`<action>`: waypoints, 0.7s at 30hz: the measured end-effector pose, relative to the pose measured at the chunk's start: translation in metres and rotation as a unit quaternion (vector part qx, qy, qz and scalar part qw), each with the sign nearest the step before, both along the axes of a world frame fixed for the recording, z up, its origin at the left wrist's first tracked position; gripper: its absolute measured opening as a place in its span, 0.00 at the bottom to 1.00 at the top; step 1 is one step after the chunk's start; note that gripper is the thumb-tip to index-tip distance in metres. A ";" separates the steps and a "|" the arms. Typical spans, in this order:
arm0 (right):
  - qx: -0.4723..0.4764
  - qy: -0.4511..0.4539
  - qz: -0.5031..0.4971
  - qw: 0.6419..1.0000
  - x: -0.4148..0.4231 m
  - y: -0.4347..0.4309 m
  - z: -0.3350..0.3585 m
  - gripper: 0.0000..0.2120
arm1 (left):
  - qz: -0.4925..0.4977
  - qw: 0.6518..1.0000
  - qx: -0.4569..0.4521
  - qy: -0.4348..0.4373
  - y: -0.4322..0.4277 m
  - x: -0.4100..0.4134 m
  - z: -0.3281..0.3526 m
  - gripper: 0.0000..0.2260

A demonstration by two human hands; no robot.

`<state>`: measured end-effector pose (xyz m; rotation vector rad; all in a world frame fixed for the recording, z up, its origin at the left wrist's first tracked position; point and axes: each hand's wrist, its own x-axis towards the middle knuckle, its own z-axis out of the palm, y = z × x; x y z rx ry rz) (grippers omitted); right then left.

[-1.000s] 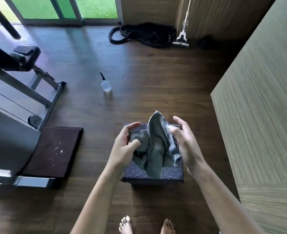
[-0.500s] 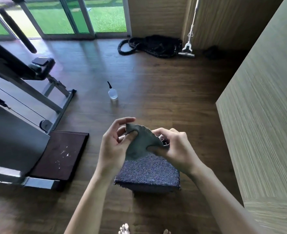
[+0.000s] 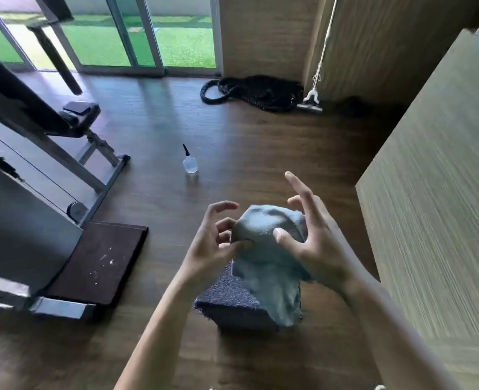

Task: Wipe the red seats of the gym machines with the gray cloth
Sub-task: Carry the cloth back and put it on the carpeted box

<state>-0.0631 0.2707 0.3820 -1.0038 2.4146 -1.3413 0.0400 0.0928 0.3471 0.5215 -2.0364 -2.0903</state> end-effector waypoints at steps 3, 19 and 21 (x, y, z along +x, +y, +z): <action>0.058 0.002 0.033 0.998 0.007 -0.006 0.016 0.34 | -0.086 0.990 -0.101 0.049 0.001 0.002 0.020 0.26; -0.015 0.076 0.061 0.995 0.066 -0.076 0.050 0.06 | -0.101 0.967 -0.230 0.046 -0.101 0.078 0.069 0.21; -0.014 0.097 0.051 0.994 0.069 -0.080 0.053 0.06 | -0.134 0.953 -0.273 0.004 -0.116 0.084 0.062 0.17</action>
